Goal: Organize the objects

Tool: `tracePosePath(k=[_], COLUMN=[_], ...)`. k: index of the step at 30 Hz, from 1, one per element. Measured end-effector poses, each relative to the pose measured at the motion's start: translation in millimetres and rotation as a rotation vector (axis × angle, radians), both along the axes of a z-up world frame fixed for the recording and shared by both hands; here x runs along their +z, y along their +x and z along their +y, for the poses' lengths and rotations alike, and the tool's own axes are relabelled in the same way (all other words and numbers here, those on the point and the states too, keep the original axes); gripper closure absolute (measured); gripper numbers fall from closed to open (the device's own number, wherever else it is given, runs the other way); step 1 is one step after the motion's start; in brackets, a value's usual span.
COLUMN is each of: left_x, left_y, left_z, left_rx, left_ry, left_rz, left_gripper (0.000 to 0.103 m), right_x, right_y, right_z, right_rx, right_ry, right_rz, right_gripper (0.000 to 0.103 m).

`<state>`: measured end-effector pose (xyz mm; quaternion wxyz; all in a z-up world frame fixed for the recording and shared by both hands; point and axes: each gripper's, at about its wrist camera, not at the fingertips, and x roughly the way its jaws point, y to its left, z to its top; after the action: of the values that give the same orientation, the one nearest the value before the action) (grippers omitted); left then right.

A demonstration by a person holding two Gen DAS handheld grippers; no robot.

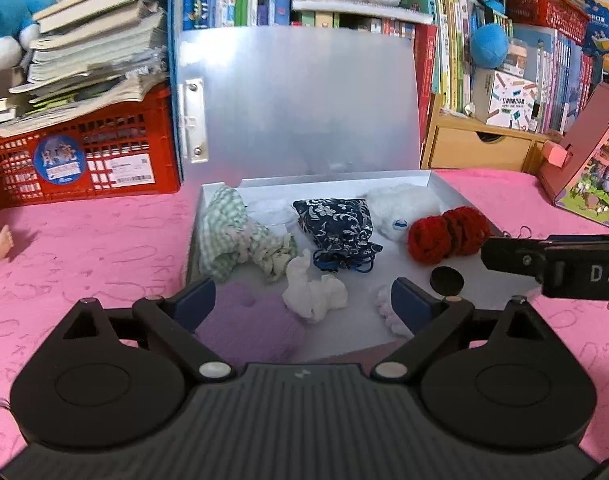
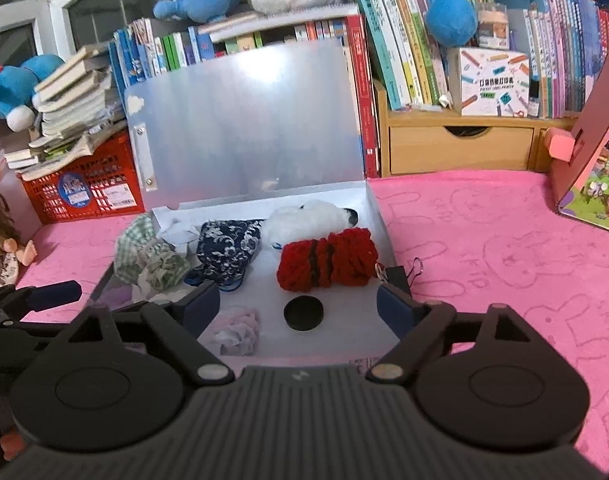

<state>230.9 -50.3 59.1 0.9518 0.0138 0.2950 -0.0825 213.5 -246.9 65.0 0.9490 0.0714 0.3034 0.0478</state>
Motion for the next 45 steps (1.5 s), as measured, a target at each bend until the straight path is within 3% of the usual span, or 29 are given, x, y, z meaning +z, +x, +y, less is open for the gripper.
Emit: tracePosePath(k=[11,26,36,45], left_x=[19,24,8,-24], left_y=[-53,-99,-118,-129], left_z=[10,15,20,17], left_rx=[0.012,-0.011,-0.002,0.041], left_ry=[0.012,-0.023,-0.034,-0.014], left_rz=[-0.025,-0.029,-0.013,0.005], left_gripper=[0.006,0.006,0.006,0.006], right_x=[20,24,9,-30], right_y=[-47,-95,-111,-119], right_z=[0,12,11,14], right_rx=[0.026,0.047,0.047,0.031], right_ry=[0.018,-0.068,-0.081,-0.109], right_rz=[-0.082,-0.145,-0.134,-0.081], right_gripper=[0.002,0.001,0.000,0.000])
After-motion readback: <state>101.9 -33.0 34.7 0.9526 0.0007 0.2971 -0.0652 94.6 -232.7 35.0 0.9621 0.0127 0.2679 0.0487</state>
